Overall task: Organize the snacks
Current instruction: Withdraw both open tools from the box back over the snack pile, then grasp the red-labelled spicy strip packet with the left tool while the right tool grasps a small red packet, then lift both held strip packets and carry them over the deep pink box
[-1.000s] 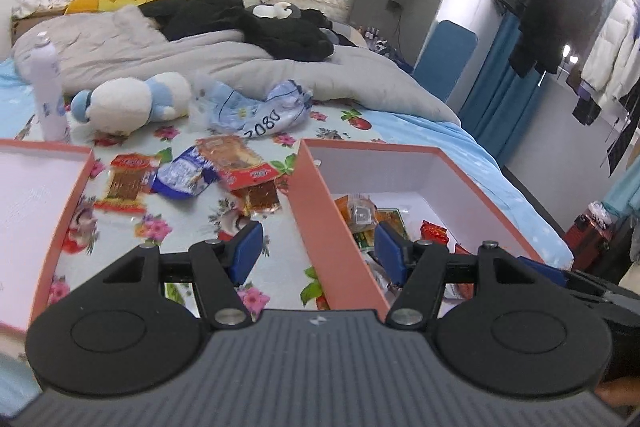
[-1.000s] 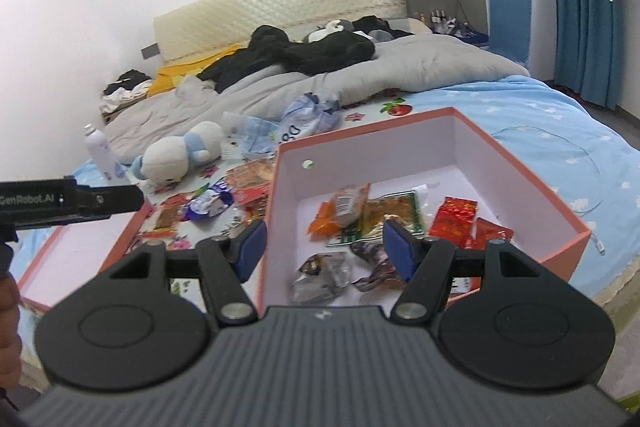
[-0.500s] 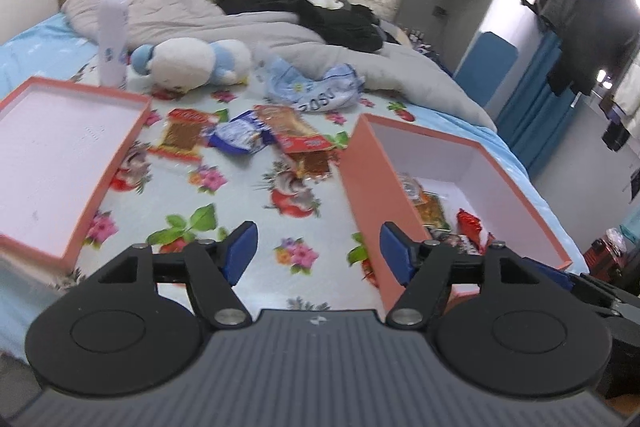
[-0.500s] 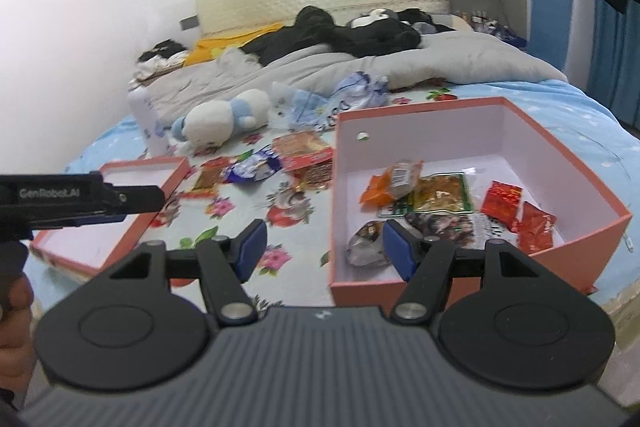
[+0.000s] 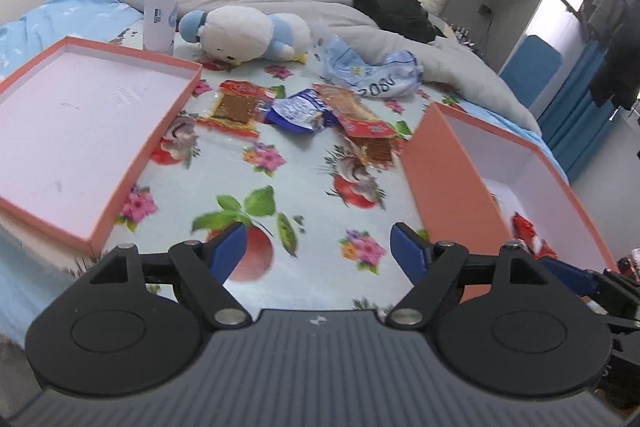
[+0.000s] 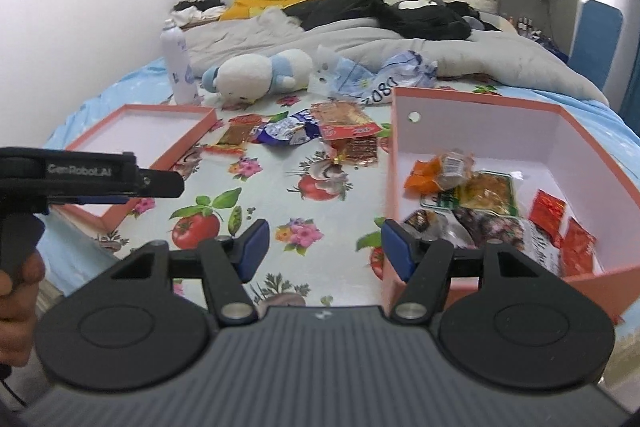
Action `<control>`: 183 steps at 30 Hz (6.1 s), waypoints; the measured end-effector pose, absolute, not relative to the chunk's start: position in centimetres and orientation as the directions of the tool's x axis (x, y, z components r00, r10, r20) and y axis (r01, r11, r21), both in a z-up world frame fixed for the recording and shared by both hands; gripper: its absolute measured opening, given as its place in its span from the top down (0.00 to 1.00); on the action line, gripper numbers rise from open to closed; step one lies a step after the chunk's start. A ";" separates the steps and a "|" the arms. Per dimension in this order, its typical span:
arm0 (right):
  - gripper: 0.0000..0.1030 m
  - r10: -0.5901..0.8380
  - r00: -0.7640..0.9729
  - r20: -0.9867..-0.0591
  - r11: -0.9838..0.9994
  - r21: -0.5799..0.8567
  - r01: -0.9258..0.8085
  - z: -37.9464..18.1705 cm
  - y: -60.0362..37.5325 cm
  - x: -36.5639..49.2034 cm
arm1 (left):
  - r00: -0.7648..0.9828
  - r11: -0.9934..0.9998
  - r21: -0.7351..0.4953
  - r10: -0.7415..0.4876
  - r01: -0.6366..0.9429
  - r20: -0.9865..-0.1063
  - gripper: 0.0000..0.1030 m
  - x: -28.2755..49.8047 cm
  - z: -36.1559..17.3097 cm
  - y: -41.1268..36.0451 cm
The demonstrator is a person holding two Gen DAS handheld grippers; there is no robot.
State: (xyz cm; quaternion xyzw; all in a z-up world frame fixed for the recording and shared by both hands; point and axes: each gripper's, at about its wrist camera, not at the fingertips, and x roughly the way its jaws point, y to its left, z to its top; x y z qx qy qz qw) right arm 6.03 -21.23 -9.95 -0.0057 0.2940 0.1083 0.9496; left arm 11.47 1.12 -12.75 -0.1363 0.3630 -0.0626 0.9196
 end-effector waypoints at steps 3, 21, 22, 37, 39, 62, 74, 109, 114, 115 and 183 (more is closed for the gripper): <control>0.39 0.205 0.808 -0.553 0.973 0.029 -0.227 -10.0 -19.9 7.8 | 0.731 0.963 -0.270 -0.193 0.012 -0.655 0.18 13.7 -12.9 1.9; 0.51 0.071 0.797 -0.600 0.986 -0.076 -0.145 -15.4 -14.1 23.7 | 0.696 0.990 -0.142 -0.113 0.016 -0.709 0.06 31.4 -17.0 5.5; 0.52 0.052 0.799 -0.600 0.986 -0.096 -0.135 -16.0 -13.9 24.6 | 0.693 0.991 -0.132 -0.110 0.022 -0.713 0.06 32.2 -17.5 5.4; 0.59 -0.085 0.821 -0.565 0.961 -0.263 -0.081 -21.3 -12.0 30.5 | 0.659 0.996 -0.033 -0.081 0.084 -0.748 0.08 40.7 -25.1 5.7; 0.59 -0.091 0.816 -0.570 0.968 -0.243 -0.062 -21.6 -12.0 31.4 | 0.662 0.997 -0.043 -0.070 0.056 -0.746 0.08 41.1 -25.8 6.2; 0.94 -0.046 0.805 -0.592 0.968 -0.225 -0.110 -20.7 -11.5 27.5 | 0.647 0.995 -0.092 -0.087 0.026 -0.757 0.32 36.8 -24.6 6.6; 0.95 0.051 0.772 -0.634 0.969 -0.156 -0.192 -18.1 -13.7 18.0 | 0.571 0.980 -0.199 -0.175 0.020 -0.802 0.68 28.0 -22.6 4.9; 0.51 0.249 0.719 -0.649 0.961 0.072 -0.267 -18.1 -15.9 10.0 | 0.590 0.997 0.007 -0.043 0.082 -0.806 0.43 31.4 -24.2 6.9; 0.52 0.221 0.718 -0.660 0.967 0.050 -0.252 -18.5 -16.1 10.4 | 0.586 0.996 -0.017 -0.062 0.082 -0.808 0.44 28.0 -23.7 5.6; 0.52 0.215 0.716 -0.664 0.968 0.046 -0.248 -18.6 -16.1 10.5 | 0.585 0.996 -0.030 -0.073 0.084 -0.808 0.44 27.2 -23.6 5.4; 0.48 0.107 0.823 -0.558 0.990 0.135 -0.037 -7.6 -23.8 6.0 | 0.715 0.910 -0.321 -0.406 0.261 -0.570 0.44 12.1 -6.5 -2.2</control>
